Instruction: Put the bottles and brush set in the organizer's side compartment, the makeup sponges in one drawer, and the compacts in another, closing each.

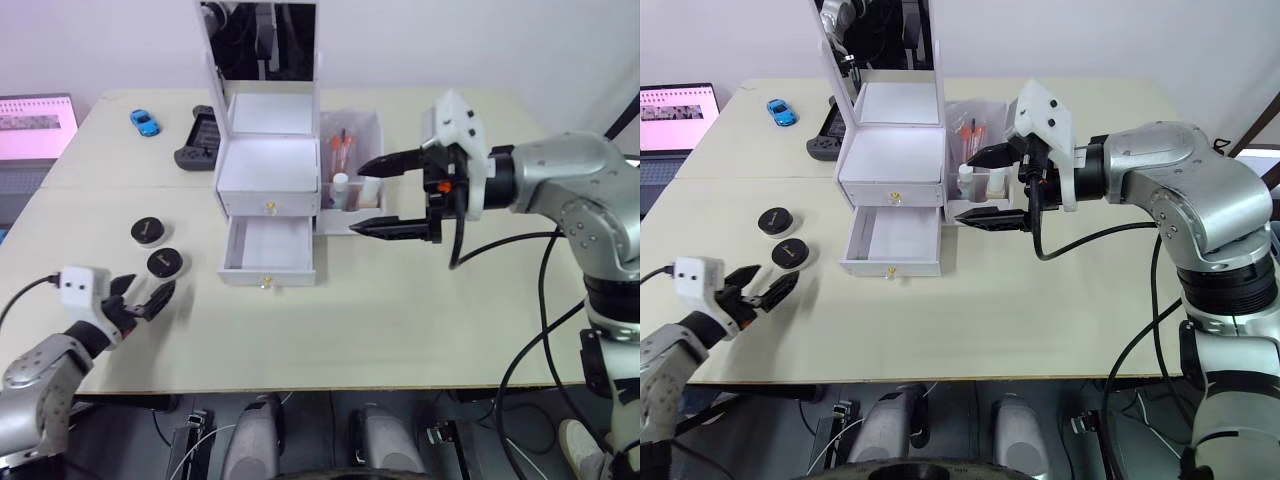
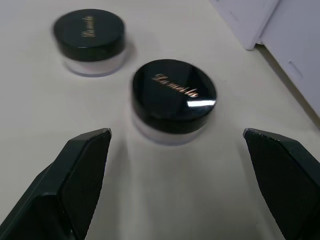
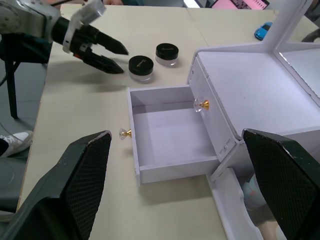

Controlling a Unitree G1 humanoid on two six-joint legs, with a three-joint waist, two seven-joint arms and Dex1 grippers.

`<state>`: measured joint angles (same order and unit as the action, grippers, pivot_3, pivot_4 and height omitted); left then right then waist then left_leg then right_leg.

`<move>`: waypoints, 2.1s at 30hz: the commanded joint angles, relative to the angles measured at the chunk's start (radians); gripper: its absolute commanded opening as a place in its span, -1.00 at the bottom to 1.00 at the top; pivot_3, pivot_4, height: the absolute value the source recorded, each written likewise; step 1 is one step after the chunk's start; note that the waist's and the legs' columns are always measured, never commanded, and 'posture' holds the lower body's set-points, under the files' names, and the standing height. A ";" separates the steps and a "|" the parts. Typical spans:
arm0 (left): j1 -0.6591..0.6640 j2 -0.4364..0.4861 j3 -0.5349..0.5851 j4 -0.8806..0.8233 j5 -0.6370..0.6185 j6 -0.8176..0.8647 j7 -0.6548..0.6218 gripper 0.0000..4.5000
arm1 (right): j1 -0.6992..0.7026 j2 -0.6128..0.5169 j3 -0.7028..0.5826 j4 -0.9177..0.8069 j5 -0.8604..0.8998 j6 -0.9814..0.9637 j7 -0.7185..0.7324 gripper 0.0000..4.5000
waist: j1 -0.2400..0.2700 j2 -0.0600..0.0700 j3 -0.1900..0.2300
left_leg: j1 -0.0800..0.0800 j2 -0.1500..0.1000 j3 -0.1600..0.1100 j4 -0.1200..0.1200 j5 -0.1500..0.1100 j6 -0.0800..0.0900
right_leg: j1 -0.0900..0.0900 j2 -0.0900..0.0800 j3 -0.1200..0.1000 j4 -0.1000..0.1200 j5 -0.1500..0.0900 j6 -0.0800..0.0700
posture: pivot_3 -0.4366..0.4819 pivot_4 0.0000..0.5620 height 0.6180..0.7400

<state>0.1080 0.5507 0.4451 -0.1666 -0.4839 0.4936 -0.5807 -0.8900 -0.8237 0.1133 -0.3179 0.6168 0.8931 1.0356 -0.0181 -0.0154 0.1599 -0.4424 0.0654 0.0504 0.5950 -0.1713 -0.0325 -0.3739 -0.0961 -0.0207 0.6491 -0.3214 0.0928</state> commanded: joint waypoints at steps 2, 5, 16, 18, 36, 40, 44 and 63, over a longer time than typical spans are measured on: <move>-0.055 0.010 -0.040 0.032 0.041 -0.014 0.027 0.98 | -0.022 -0.009 -0.041 -0.040 0.014 0.023 -0.023 1.00 | 0.000 0.000 0.000 | 0.000 0.000 0.000 0.000 0.000 0.000 | 0.000 0.001 0.000 0.000 0.000 0.000 | -0.05 -0.47 1.00; -0.123 -0.003 -0.064 0.074 0.048 0.005 0.057 0.98 | -0.013 -0.021 -0.051 -0.057 0.018 0.039 -0.027 1.00 | 0.003 0.000 0.000 | 0.000 0.000 0.000 0.000 0.000 0.000 | 0.000 0.002 0.000 0.001 0.000 0.000 | -0.05 -0.47 1.00; -0.202 0.058 -0.090 0.080 0.066 0.088 0.072 0.74 | 0.003 -0.027 -0.071 -0.072 0.022 0.056 -0.061 1.00 | 0.004 0.000 0.000 | 0.000 0.001 0.002 0.001 0.000 0.000 | -0.001 0.009 0.001 0.001 0.002 0.003 | -0.05 -0.47 1.00; -0.209 0.077 -0.086 0.072 0.071 0.114 0.076 0.37 | 0.005 -0.021 -0.072 -0.072 0.026 0.057 -0.069 1.00 | 0.004 0.000 0.000 | 0.000 0.001 0.002 0.001 0.000 0.000 | -0.001 0.009 0.001 0.001 0.002 0.003 | -0.05 -0.47 1.00; -0.288 0.172 -0.041 -0.158 -0.156 0.234 -0.087 0.19 | 0.014 -0.017 -0.125 -0.081 0.155 0.119 -0.040 1.00 | 0.004 0.000 0.000 | 0.000 0.002 0.002 0.000 0.000 0.000 | -0.001 0.008 0.002 0.001 0.002 0.003 | -0.05 -0.47 1.00; -0.316 0.213 -0.086 -0.215 -0.218 0.303 -0.125 0.19 | 0.015 -0.024 -0.137 -0.088 0.189 0.136 -0.043 1.00 | 0.003 0.000 0.000 | 0.000 0.001 0.003 0.001 0.000 0.000 | -0.001 0.008 0.003 0.001 0.000 0.001 | -0.05 -0.47 1.00; -0.357 0.235 -0.172 -0.229 -0.229 0.343 -0.156 0.19 | 0.028 -0.032 -0.149 -0.105 0.192 0.139 -0.070 1.00 | 0.006 0.000 0.000 | 0.000 0.001 0.003 0.001 0.000 0.000 | -0.001 0.010 0.003 0.001 0.000 0.001 | -0.05 -0.47 1.00; -0.525 0.198 -0.401 -0.014 -0.042 0.221 -0.228 0.19 | 0.101 -0.084 -0.247 -0.214 0.298 0.225 -0.203 1.00 | 0.006 0.000 0.000 | 0.000 0.002 0.005 0.001 0.000 0.000 | -0.002 0.015 0.005 0.001 0.002 0.004 | -0.05 -0.47 1.00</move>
<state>-0.3994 0.7453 0.0399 -0.1768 -0.5411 0.7429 -0.8020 -0.7812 -0.8896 -0.0959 -0.5087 0.9017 1.1224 0.8412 -0.0122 -0.0159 0.1603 -0.4424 0.0675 0.0553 0.5959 -0.1711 -0.0320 -0.3757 -0.0812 -0.0156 0.6506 -0.3196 0.0964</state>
